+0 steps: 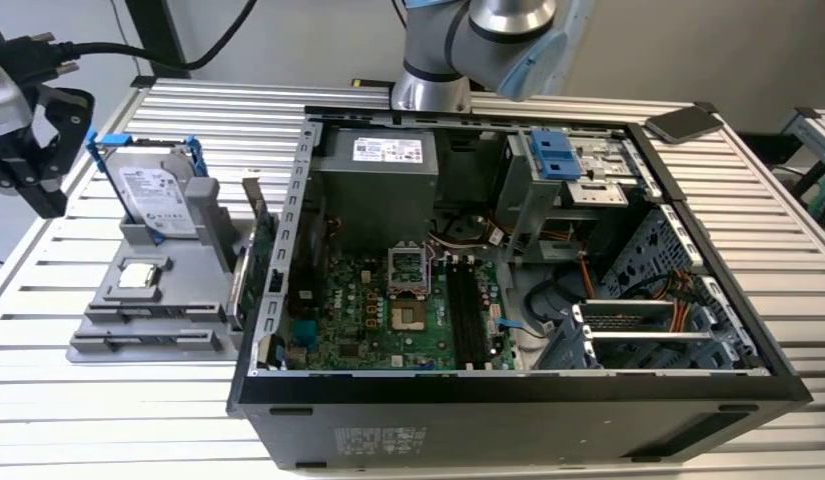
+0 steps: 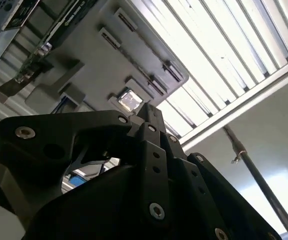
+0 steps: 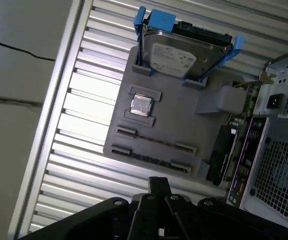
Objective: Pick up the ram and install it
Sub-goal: 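Pick up the ram and move it above insertion slot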
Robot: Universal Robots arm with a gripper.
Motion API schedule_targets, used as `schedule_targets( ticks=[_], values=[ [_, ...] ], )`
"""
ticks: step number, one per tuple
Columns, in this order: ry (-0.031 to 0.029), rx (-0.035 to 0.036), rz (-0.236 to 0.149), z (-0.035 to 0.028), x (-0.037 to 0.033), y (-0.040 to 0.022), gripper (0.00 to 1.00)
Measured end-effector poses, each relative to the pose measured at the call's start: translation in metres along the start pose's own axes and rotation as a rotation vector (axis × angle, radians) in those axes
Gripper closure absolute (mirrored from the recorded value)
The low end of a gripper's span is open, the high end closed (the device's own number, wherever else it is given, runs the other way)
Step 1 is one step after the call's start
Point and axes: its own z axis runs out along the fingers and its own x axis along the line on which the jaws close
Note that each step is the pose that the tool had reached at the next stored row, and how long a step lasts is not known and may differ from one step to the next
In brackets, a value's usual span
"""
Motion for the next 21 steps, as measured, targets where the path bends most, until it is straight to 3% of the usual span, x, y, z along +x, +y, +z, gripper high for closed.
schedule_targets(
  ticks=[10,21],
  values=[
    [0.0068,-0.0019,-0.143,-0.0001,0.0000,0.0000,1.00],
    [0.0159,-0.0034,-0.329,-0.0004,0.0000,0.0002,1.00]
  ],
)
